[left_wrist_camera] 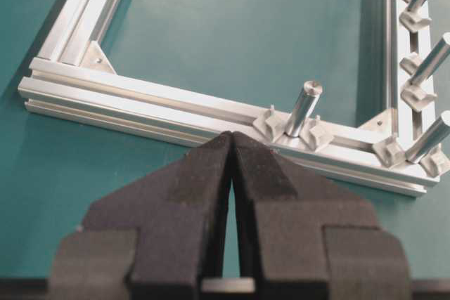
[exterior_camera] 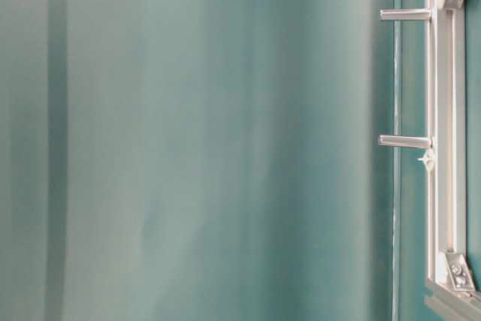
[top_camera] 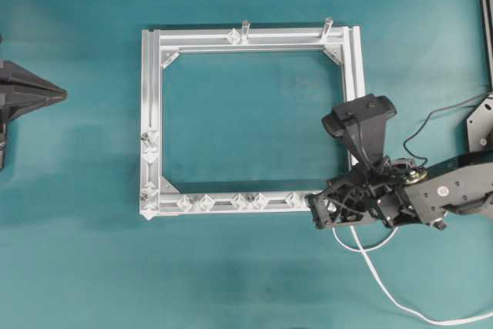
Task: Move the cable alternately left and right between 8 closely spaced pins so it hooks onto each one.
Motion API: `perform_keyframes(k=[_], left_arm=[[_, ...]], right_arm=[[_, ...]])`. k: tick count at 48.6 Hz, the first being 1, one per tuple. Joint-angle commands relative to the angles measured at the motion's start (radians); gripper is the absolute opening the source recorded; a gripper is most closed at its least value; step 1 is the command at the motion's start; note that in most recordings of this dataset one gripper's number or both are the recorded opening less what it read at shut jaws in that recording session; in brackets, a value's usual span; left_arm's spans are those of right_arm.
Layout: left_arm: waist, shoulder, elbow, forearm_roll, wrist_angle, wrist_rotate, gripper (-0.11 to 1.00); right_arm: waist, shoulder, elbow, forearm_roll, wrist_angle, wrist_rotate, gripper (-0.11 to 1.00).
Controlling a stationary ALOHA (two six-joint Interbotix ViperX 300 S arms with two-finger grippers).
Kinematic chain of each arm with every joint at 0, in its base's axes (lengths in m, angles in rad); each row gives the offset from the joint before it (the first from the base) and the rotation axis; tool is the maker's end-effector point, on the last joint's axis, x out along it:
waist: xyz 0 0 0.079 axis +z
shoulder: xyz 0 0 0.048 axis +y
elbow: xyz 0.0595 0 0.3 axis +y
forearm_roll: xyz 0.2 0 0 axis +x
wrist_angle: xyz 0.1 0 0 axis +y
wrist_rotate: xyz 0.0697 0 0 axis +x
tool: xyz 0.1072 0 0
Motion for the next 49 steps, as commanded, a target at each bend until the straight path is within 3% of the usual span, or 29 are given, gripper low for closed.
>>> perform_keyframes(k=[1,26,37,49], left_arm=[[-0.002,0.006,-0.009,0.000,-0.011,-0.008,0.03],[0.000,0.005,-0.006,0.000,-0.014,-0.008,0.03],[-0.002,-0.011,-0.002,0.002,-0.014,-0.008,0.03],[-0.002,-0.028,0.005,0.002,-0.018,-0.008,0.03]], right_arm=[[-0.026,-0.009,-0.008,-0.005,-0.003,-0.009,0.15],[-0.258,-0.009,-0.011,-0.003,-0.011,-0.256,0.15],[-0.296,0.006,-0.040,0.003,-0.018,-0.282,0.15],[-0.305,0.114,-0.160,0.002,-0.043,-0.310,0.15]])
